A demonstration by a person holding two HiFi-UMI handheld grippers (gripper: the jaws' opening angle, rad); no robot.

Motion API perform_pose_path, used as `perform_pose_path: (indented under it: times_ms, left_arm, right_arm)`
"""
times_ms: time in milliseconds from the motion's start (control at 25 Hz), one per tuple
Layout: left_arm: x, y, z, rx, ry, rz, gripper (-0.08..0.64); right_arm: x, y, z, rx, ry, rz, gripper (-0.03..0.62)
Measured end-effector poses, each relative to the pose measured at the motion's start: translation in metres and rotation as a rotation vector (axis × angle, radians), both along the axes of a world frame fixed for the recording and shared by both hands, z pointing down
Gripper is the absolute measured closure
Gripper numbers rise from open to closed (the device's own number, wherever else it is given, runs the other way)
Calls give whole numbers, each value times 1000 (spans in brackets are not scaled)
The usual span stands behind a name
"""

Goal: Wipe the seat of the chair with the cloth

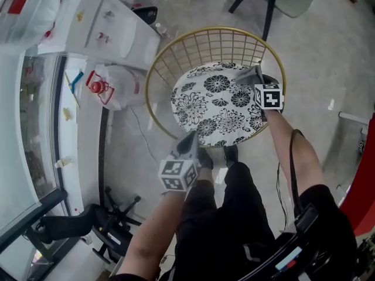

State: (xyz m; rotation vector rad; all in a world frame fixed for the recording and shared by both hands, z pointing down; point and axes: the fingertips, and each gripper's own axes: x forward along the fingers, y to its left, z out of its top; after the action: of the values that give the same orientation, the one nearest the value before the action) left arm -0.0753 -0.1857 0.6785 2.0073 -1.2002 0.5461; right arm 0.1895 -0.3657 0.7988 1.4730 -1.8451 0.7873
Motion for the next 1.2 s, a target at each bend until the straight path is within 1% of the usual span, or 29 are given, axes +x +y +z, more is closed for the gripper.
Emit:
perform_pose_path:
  times_ms: [200,320,520,680,880,1120,1200]
  left_arm:
    - [7,3,-8,4,-2,23,553]
    - [11,0,-22,28,7,29,553]
    - [10,-3,-54,72,15,32,553]
    - [7,-6,-81,118,25,28,553]
    - [-1,-5,-118,194,47,3,554]
    - [-6,-1,-179,311,102,-16,554]
    - [-8,-2,-202,361,115,-18,552]
  right_arm:
    - [8,16,-17,8,-21,15,566]
    - [14,25,-36,29,-61,49,566]
    - [12,38,-84,84,-150,103,566]
    - [5,38,-137,165,-229,124,566]
    - [-14,41,-209,281,-328,104,566]
    - [-31,63,-293,395,-403,50,566]
    - [-38,73,-322,437,-411,18,566]
